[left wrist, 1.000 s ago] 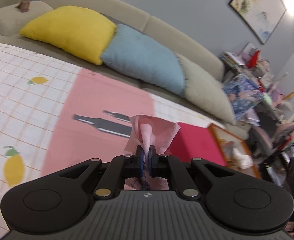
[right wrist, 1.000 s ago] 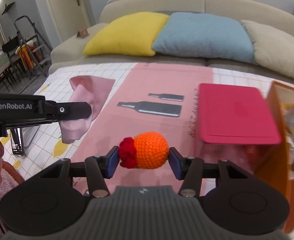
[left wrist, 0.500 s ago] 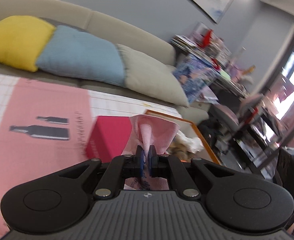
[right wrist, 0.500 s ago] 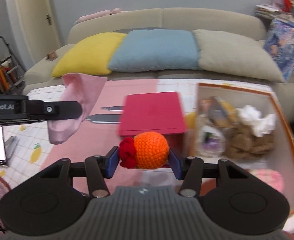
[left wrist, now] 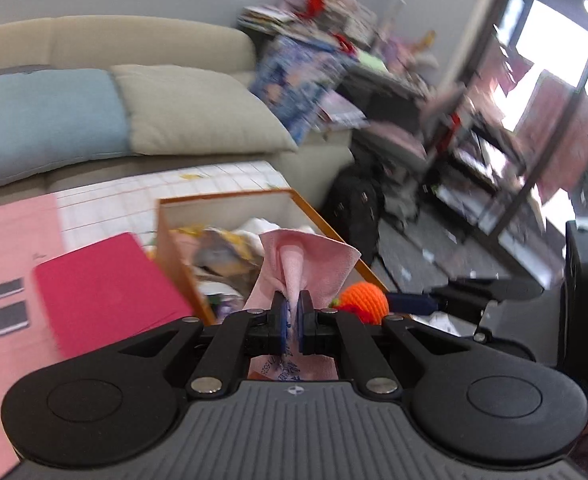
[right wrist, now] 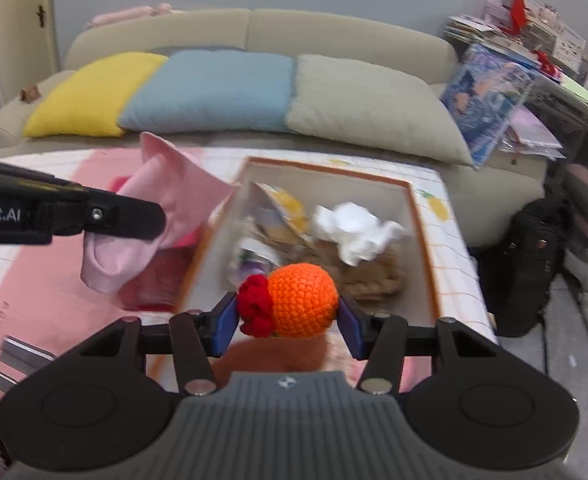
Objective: Organize soft objects
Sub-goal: 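Carry the orange ball and pink cloth over the orange box with both grippers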
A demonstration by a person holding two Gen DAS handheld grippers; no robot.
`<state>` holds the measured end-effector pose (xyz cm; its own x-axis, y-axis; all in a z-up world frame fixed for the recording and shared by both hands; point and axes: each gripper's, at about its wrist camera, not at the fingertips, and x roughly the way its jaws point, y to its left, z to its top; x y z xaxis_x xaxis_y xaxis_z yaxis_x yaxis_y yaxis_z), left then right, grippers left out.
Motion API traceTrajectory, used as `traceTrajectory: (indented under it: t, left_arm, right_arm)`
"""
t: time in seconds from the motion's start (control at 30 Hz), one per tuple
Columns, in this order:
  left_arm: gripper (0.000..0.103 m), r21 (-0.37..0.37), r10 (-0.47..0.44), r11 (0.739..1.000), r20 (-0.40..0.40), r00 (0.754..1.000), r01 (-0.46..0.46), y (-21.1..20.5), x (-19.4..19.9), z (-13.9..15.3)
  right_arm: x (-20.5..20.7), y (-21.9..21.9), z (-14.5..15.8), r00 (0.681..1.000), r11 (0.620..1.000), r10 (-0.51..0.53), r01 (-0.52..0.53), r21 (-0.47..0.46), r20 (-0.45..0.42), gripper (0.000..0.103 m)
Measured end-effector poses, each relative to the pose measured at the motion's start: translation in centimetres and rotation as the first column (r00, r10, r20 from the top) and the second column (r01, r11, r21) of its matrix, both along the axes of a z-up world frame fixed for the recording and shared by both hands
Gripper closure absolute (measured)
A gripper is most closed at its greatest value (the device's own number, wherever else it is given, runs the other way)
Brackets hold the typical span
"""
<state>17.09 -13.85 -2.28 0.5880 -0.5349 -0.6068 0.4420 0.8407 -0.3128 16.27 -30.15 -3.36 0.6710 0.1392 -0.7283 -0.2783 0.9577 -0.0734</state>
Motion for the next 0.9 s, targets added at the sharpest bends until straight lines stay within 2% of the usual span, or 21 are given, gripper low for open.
traceTrajectory:
  t: [0.1,0.33,0.5,0.7,0.83,0.9]
  left_arm:
    - [0.098,0.088,-0.031,0.996,-0.014,0.999,0.032,-2.6,1.0,-0.7]
    - [0.098,0.202,-0.097,0.973,-0.072,0.993,0.11,-5.8,2.5,-3.2]
    - [0.098,0.244,-0.13,0.956,-0.148,0.98,0.164,-7.0,3.4,-5.3]
    - [0.097,0.284,-0.144,0.937,-0.22,0.965,0.204,-7.7,3.9,-6.9]
    - [0.094,0.307,-0.117,0.932,-0.247,0.962,0.193,-7.6,4.2,-7.2]
    - [0.092,0.294,-0.115,0.937,-0.257,0.96,0.191,-7.3,4.4,-7.1]
  right_arm:
    - [0.7,-1.4,-0.6,0.999,0.999,-0.03,0.029,-0.035,-0.024,0.05]
    - [2.1,-3.2,-3.0,0.991,0.992,-0.064,0.052,-0.111,-0.113,0.05]
    - [2.7,-3.5,-4.4,0.982,0.99,-0.059,0.035,-0.138,-0.178,0.05]
    - [3.7,-4.2,-5.9,0.96,0.993,-0.074,0.046,-0.11,-0.269,0.05]
    - [4.0,-4.3,-6.5,0.949,0.993,-0.077,0.046,-0.107,-0.305,0.05]
    - [4.0,-4.3,-6.5,0.947,0.993,-0.074,0.042,-0.11,-0.312,0.049]
